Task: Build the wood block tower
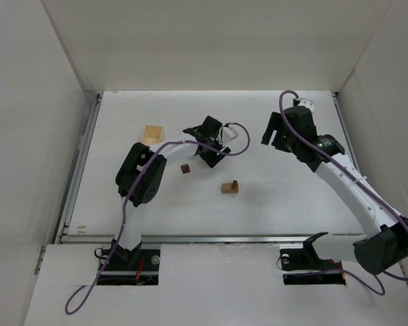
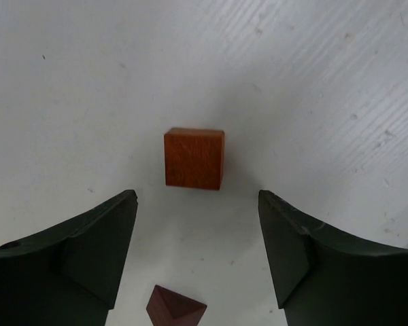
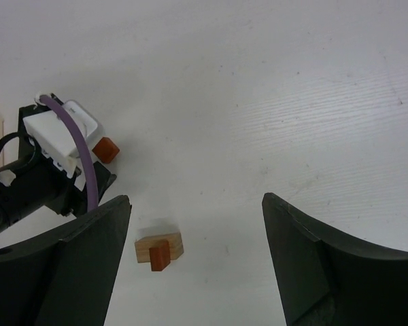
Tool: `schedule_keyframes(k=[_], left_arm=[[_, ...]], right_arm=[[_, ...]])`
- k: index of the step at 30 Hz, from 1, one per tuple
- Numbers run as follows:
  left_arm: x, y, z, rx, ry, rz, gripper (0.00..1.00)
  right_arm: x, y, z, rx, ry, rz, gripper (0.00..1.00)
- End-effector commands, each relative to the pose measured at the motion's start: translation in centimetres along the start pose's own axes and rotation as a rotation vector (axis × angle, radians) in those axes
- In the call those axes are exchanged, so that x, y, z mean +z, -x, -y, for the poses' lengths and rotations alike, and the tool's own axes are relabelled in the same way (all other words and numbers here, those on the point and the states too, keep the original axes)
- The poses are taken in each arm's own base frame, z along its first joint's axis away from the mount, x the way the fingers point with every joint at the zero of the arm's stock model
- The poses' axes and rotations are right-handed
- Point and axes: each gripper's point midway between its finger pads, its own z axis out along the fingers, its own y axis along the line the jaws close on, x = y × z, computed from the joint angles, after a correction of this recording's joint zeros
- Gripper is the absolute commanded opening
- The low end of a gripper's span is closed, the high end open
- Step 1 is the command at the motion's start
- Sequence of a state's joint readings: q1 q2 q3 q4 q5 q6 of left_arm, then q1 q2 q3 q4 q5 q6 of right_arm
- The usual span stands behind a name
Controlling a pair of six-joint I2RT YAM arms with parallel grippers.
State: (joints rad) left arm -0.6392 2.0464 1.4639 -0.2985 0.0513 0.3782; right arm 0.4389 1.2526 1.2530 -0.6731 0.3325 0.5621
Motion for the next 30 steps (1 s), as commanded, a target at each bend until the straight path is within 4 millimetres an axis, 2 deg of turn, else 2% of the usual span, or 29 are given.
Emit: schedule_keyframes(k=[1, 4, 5, 7, 8, 10, 14, 15, 16, 17, 18, 19, 24, 27, 29, 30], left_arm=[[-0.1, 2.0, -0.8, -0.017, -0.019, 0.036, 0.67], [0.5, 2.0, -0.7, -0.026, -0.034, 0.023, 0.62], [0.9, 1.2, -0.9, -0.036, -0.036, -0.003, 0.59], [0.6, 1.9, -1.0, -0.036, -0.043, 0.010, 0.55], [1.0, 1.5, -1.0, -0.044, -0.056, 0.004, 0.52], [0.6, 1.7, -0.9, -0.036, -0.070, -0.003, 0.46], [0.7, 0.6, -0.7, -0.038, -0.100, -0.038, 0.37], [0.6, 0.3, -0.6, -0.030, -0.104, -0.048, 0.30], [0.6, 0.3, -0.6, -0.030, -0.104, -0.048, 0.30], [0.6, 0.3, -0.6, -0.030, -0.104, -0.048, 0.12], [0.6, 0.3, -0.6, -0.030, -0.104, -0.048, 0.03], [0.7, 0.7, -0.7, -0.043, -0.099, -0.036, 0.00], [0.6, 2.3, -1.2, -0.048, -0.081, 0.016, 0.00], [0.3, 2.5, -1.7, -0.021, -0.060, 0.020, 0.00], [0.3, 2.4, -2.0, 0.011, -0.052, 0.017, 0.09], [0.0, 2.2, -2.0, 0.025, -0.052, 0.016, 0.29]], right_arm=[[-0.2, 1.3, -0.2, -0.013, 0.037, 0.032, 0.84], [0.3, 1.5, 0.1, -0.012, 0.038, 0.026, 0.84], [0.7, 1.4, -0.2, -0.012, 0.047, 0.020, 0.84], [0.8, 1.7, 0.4, -0.009, 0.038, 0.022, 0.84], [1.2, 1.4, 0.5, -0.021, 0.032, 0.012, 0.84], [1.6, 2.0, 0.6, -0.009, 0.030, 0.018, 0.84], [1.8, 2.4, 0.5, -0.019, 0.042, 0.021, 0.84], [2.0, 2.8, 0.7, -0.013, 0.034, 0.024, 0.84], [2.0, 2.7, 0.6, -0.013, 0.043, 0.019, 0.84], [2.0, 2.7, 0.6, -0.013, 0.044, 0.019, 0.84], [2.3, 2.4, 0.5, -0.015, 0.047, 0.006, 0.84], [2.2, 2.3, 0.3, -0.016, 0.057, 0.000, 0.84], [2.5, 1.7, -0.1, -0.031, 0.093, -0.032, 0.84], [2.5, 1.7, -0.3, -0.031, 0.101, -0.036, 0.84], [2.0, 1.6, -0.3, -0.030, 0.113, -0.032, 0.84], [2.0, 1.6, -0.3, -0.030, 0.113, -0.032, 0.84]])
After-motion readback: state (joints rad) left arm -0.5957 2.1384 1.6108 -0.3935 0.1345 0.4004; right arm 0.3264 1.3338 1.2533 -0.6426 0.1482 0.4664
